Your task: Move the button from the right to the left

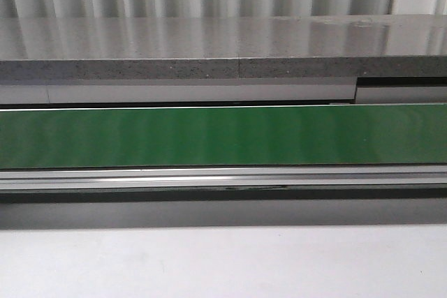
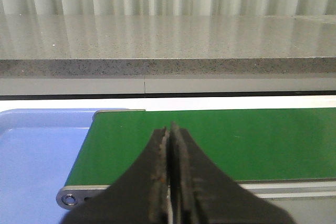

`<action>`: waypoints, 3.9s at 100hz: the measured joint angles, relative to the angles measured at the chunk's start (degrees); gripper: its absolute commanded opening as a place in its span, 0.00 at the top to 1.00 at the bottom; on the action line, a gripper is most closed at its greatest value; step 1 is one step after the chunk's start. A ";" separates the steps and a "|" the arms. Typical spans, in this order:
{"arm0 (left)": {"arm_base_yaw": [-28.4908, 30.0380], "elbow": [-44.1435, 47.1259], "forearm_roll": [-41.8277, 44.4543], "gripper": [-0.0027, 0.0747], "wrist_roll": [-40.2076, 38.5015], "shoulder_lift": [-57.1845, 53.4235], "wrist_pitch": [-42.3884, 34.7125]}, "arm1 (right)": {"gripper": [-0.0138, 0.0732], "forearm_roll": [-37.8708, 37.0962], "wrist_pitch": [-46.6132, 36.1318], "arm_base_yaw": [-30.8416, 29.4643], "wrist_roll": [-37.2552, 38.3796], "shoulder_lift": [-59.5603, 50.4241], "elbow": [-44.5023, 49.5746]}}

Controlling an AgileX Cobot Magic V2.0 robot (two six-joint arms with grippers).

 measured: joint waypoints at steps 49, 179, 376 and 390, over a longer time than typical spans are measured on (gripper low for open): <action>0.00 0.00 0.00 0.99 0.00 0.00 0.00 | 0.91 5.62 19.92 0.00 2.49 20.96 -17.69; 0.00 0.00 0.00 0.99 0.00 0.00 0.00 | 0.09 5.41 36.32 -20.21 11.84 90.52 -56.06; 0.00 0.00 0.00 0.99 0.00 0.00 0.00 | 0.77 13.13 40.38 -8.62 8.82 82.58 -56.91; 0.00 0.00 0.00 0.99 0.00 0.00 0.00 | 0.77 13.22 37.81 -7.36 9.17 82.58 -51.07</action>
